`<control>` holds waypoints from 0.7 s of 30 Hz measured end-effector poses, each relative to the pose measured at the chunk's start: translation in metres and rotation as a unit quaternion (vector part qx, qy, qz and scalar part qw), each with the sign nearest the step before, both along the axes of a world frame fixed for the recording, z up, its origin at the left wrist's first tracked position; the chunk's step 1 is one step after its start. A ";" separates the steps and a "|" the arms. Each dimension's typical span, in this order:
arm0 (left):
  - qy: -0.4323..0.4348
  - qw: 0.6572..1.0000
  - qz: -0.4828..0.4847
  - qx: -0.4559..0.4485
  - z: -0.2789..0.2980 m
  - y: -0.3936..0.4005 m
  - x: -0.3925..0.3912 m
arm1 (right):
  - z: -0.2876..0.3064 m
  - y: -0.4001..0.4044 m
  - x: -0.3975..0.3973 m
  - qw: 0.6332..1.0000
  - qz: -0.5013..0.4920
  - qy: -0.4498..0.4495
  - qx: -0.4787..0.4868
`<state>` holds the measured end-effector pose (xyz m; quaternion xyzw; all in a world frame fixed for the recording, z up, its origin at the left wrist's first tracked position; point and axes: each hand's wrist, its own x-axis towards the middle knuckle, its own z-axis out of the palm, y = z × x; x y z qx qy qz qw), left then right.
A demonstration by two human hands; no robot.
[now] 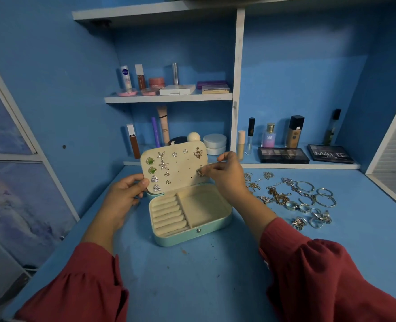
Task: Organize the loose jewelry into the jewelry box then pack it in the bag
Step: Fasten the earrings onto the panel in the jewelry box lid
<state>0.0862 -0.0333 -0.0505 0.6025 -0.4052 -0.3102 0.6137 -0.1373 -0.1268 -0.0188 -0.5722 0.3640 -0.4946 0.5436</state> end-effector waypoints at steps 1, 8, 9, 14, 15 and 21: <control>-0.001 1.000 -0.001 0.001 0.000 0.000 0.001 | 0.000 0.000 0.000 1.000 0.000 0.005 -0.002; -0.007 1.000 -0.007 0.002 -0.002 0.000 0.002 | -0.001 0.000 -0.001 1.000 0.005 0.026 -0.009; -0.007 1.000 -0.007 0.003 -0.002 0.000 0.002 | -0.001 0.000 -0.001 1.000 0.002 0.027 -0.007; 0.001 1.000 -0.007 0.003 -0.002 0.000 0.003 | 0.000 -0.003 0.002 0.998 -0.022 0.055 -0.008; 0.002 1.000 -0.008 0.003 -0.002 0.000 0.003 | 0.000 -0.003 0.002 0.998 -0.025 0.062 -0.010; 0.003 1.000 -0.009 0.000 -0.001 0.002 0.002 | 0.000 -0.005 0.006 0.991 -0.045 0.117 -0.042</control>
